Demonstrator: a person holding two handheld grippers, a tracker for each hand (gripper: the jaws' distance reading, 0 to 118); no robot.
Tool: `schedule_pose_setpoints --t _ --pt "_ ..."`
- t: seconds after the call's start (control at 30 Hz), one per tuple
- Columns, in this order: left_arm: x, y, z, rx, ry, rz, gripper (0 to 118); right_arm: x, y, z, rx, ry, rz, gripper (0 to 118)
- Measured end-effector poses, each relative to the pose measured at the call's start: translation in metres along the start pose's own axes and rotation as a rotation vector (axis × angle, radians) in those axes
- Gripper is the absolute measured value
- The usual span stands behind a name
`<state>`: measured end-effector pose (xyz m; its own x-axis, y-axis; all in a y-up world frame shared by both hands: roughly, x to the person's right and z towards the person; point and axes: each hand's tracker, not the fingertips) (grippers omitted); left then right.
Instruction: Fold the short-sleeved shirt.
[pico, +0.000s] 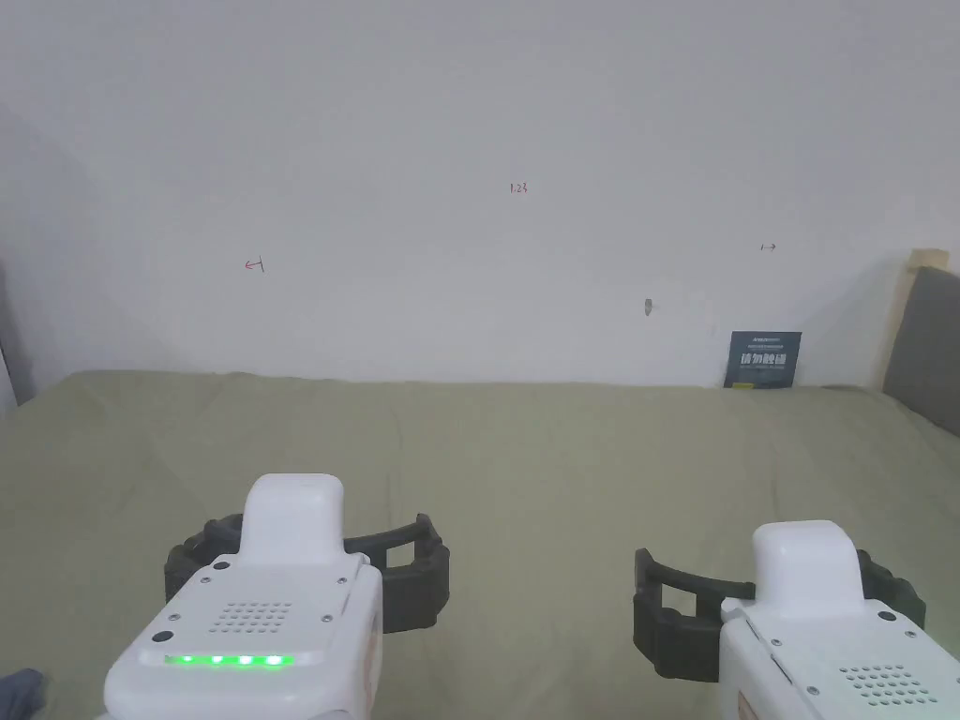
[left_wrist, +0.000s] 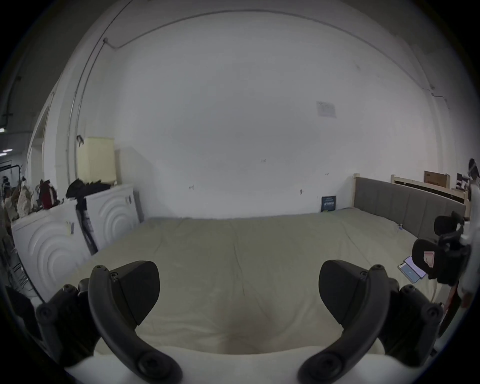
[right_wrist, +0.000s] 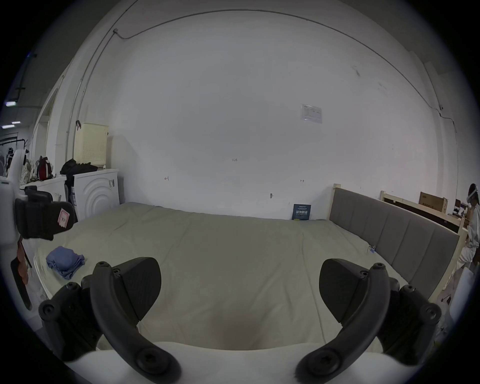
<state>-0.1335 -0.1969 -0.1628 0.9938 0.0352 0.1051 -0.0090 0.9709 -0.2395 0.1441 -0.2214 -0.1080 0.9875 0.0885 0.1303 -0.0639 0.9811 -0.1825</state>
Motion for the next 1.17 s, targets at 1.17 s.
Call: schedule_pose_setpoints --t 1.17 --pt "-0.008 -0.003 0.01 0.052 0.043 0.02 118 0.001 0.006 0.006 0.002 0.01 -0.026 118"
